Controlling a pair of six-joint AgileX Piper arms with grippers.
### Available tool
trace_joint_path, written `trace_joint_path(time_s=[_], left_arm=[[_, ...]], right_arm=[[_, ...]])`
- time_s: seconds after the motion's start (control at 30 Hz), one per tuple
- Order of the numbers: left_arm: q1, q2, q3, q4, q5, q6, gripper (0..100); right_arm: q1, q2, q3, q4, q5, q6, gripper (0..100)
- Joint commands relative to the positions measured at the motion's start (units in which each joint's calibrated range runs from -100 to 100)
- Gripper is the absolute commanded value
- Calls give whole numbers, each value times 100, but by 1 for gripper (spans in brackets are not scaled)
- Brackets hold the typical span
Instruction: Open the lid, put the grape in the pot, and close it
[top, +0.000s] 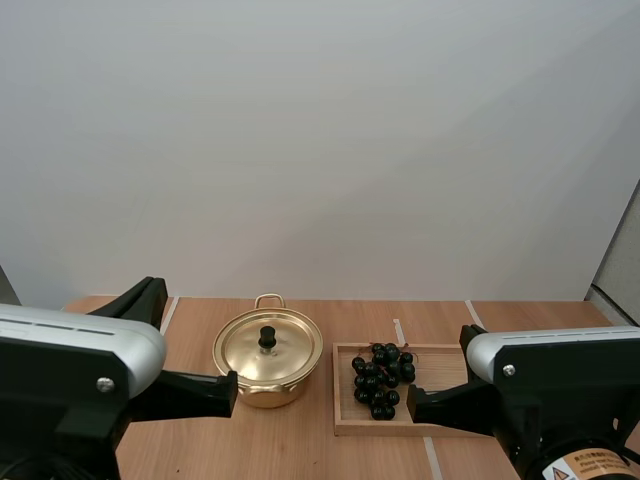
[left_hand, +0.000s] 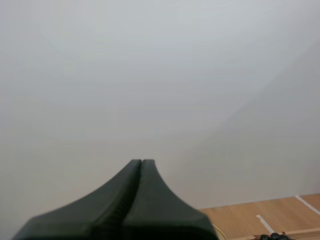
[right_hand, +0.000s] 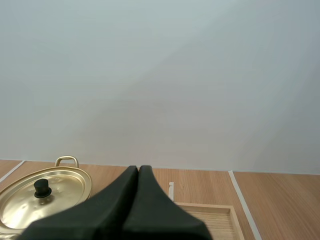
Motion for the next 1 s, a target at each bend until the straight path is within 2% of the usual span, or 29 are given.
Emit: trace_joint_path(time_s=[0.0, 0.1, 0.13, 0.17, 0.27, 0.3, 0.33, 0.37, 0.4, 0.53, 0.67, 0.97], left_arm=[[16, -3, -44, 14, 20, -346, 0], [16, -3, -44, 14, 85, -633, 6], [16, -3, -44, 14, 90, -654, 16], [16, -3, -44, 14, 108, -654, 19], [16, -3, -44, 14, 191, -654, 51], [16, -3, -44, 14, 220, -654, 59], [16, -3, -44, 14, 327, -654, 80], [16, -3, -44, 14, 377, -654, 86], [16, -3, -44, 14, 637, -618, 100], [16, -3, -44, 14, 1373, -205, 100], [16, 528, -44, 14, 1742, -103, 100], [16, 2863, -1042, -53, 2959, 768, 100]], right_arm=[[-18, -15, -49, -56, -35, 18, 0], [-18, -15, -49, -56, -35, 18, 0], [-18, -15, -49, -56, -35, 18, 14], [-18, -15, -49, -56, -35, 18, 22], [-18, -15, -49, -56, 69, 18, 75], [-18, -15, -49, -56, 89, 18, 83], [-18, -15, -49, -56, 110, 18, 100], [-18, -15, -49, -56, 130, 18, 100], [-18, -15, -49, -70, 245, 7, 100], [-18, -15, -49, -70, 558, 7, 100], [-18, 248, -111, -70, 653, 7, 100], [-18, 2249, -1181, -15, 2477, 7, 100]])
